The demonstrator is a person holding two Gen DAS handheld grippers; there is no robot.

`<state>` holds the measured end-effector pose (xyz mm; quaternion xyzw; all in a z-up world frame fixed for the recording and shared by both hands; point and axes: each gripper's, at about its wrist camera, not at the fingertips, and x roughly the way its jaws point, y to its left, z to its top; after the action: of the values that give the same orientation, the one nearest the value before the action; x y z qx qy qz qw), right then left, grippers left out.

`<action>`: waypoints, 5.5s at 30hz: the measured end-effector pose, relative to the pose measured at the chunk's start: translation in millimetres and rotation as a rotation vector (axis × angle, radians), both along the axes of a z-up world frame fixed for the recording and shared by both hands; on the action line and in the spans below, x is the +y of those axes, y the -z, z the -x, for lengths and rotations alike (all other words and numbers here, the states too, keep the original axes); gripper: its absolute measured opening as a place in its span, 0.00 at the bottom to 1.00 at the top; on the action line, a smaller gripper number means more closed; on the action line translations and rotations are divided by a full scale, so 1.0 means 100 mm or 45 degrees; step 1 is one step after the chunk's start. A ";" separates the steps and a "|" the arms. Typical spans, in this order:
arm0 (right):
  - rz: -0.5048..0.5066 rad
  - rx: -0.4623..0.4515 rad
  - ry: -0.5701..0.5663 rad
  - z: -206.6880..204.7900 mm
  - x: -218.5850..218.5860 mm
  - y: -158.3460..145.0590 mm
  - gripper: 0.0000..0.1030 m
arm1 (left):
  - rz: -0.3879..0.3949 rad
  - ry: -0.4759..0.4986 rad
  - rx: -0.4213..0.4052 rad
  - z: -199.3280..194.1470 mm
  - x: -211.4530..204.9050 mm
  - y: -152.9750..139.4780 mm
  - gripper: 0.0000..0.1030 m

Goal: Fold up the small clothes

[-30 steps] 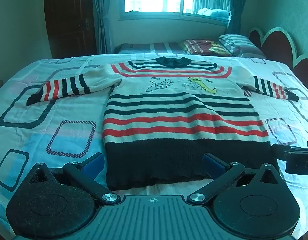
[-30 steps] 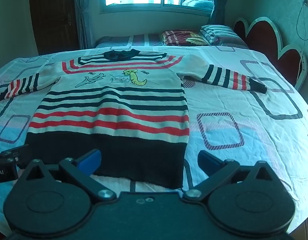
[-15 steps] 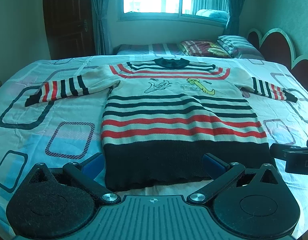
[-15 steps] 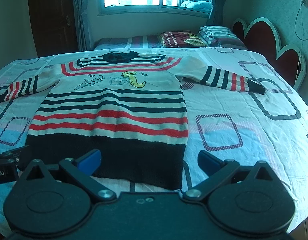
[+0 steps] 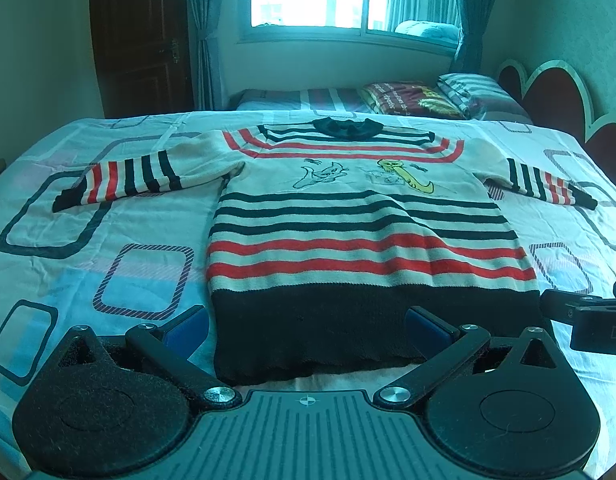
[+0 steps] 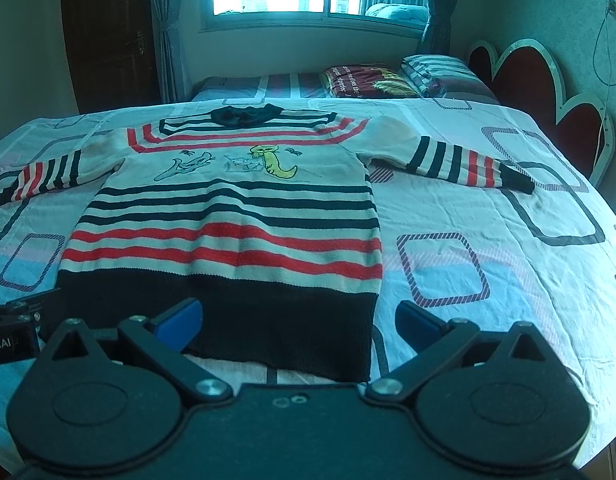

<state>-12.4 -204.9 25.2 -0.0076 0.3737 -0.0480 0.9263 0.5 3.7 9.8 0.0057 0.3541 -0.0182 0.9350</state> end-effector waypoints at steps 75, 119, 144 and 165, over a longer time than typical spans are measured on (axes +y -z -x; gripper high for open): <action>-0.700 -0.371 0.694 -1.36 -3.00 0.44 0.56 | 0.114 -0.049 -0.131 -2.33 0.27 0.12 1.00; -0.566 -0.347 0.150 -3.12 -1.85 0.42 0.07 | 0.016 -0.288 0.026 -3.03 1.01 0.75 1.00; -0.476 -0.106 -0.551 -3.27 0.38 1.00 0.41 | 0.190 -0.223 -0.015 -3.11 1.03 0.65 0.80; -0.663 -0.257 -0.149 -2.61 -0.78 0.71 0.39 | 0.542 0.306 0.193 -4.06 0.01 1.07 0.20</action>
<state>248.1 -283.1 -46.1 0.2136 0.2782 0.1027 0.9308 406.9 5.1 -96.9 -0.1507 0.4081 -0.2038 0.8771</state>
